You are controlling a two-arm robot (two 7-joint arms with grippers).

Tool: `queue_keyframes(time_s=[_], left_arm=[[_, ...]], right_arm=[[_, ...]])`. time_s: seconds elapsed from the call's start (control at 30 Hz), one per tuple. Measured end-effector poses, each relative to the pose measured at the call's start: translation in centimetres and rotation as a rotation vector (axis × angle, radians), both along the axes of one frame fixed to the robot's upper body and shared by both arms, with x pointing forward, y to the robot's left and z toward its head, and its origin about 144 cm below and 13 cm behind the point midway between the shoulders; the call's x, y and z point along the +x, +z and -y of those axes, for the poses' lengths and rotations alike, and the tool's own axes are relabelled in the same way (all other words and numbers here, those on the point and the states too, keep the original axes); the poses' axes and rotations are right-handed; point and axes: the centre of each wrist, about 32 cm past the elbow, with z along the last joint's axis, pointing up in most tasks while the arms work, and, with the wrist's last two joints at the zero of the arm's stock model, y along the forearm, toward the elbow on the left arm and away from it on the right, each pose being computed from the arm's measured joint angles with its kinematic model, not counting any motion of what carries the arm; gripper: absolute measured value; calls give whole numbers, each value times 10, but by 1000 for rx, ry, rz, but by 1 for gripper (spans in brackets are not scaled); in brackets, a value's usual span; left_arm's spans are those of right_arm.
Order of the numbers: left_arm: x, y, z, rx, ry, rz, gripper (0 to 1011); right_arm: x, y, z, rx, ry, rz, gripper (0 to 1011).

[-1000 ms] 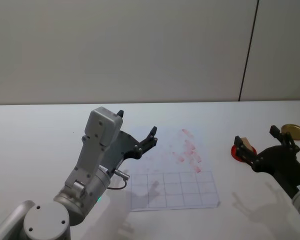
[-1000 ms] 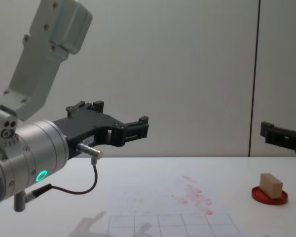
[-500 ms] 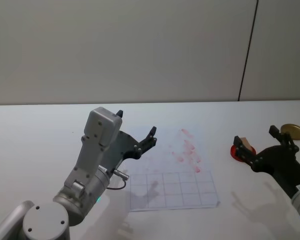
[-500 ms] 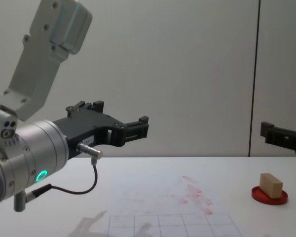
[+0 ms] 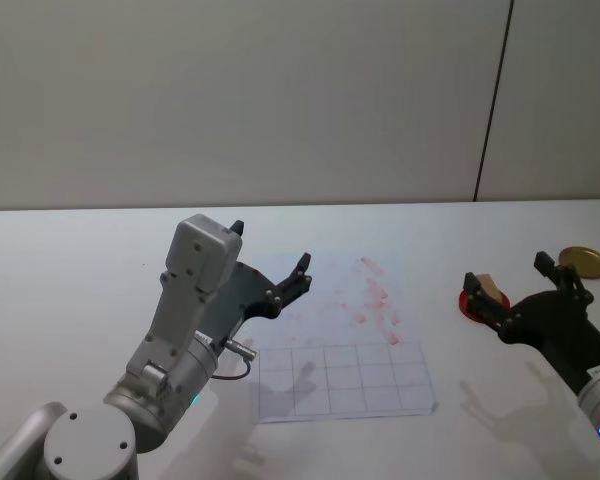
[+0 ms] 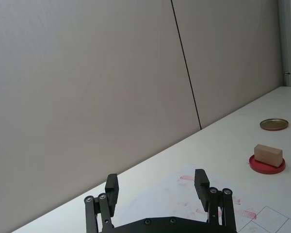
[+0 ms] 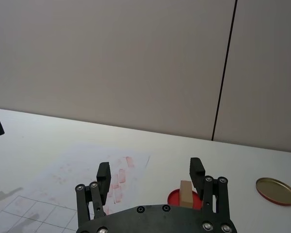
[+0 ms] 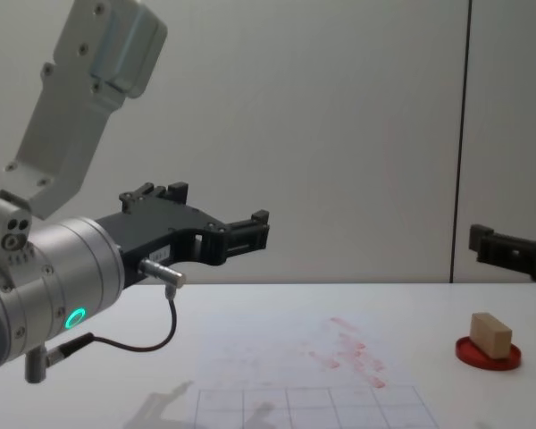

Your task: Use the one hand to pick up the stamp and affix it onto the A4 paper.

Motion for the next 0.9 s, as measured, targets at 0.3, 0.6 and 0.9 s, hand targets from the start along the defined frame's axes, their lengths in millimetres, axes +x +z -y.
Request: queue_keyframes(time_s=[0.3, 0.6, 0.9], left_arm=[[0, 0, 0, 0, 0, 0, 993], [0, 0, 0, 0, 0, 0, 993], [0, 0, 0, 0, 0, 0, 993]], right_arm=[[12, 7, -9, -17, -34, -54, 1001], [35, 12, -14, -45, -83, -119, 1001], [60, 12, -16, -59, -119, -187, 1001]])
